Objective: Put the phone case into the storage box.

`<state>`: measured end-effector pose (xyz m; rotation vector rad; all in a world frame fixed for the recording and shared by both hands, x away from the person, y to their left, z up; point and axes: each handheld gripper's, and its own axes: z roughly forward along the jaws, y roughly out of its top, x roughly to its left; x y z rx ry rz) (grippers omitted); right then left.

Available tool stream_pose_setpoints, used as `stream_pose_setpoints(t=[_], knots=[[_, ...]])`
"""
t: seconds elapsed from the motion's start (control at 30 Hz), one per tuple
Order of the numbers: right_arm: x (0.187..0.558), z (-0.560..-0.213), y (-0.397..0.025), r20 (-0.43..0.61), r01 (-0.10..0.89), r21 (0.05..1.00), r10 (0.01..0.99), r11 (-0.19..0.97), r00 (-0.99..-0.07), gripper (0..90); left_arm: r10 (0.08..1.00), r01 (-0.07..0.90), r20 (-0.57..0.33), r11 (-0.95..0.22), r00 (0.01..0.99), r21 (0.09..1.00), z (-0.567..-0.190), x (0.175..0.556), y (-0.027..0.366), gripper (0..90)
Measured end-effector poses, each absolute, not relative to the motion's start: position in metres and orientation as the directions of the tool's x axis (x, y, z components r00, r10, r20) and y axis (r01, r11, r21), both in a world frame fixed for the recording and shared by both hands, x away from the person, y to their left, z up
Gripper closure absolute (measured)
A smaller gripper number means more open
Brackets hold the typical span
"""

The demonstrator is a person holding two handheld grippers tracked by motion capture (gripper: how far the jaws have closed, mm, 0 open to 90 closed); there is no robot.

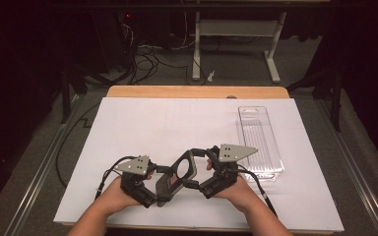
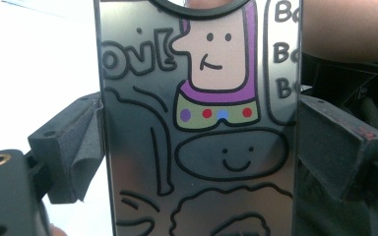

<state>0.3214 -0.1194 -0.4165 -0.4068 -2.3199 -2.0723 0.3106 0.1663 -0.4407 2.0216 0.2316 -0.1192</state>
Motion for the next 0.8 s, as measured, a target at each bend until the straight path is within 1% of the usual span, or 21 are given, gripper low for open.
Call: stream_pose_setpoints(t=[0.37, 0.8], knots=[[0.3241, -0.4168, -0.1179, 0.188, 0.199, 0.977, 0.129, 0.077, -0.974, 4.5, 0.090, 0.207, -0.187, -0.434, 0.978, 0.877, -0.4409, 0.3091, 0.1636, 12.8], [0.3240, -0.4168, -0.1176, 0.195, 0.203, 0.977, 0.113, 0.065, -0.974, 9.8, 0.072, 0.206, -0.194, -0.427, 0.978, 0.881, -0.4407, 0.3087, 0.1634, 12.8]])
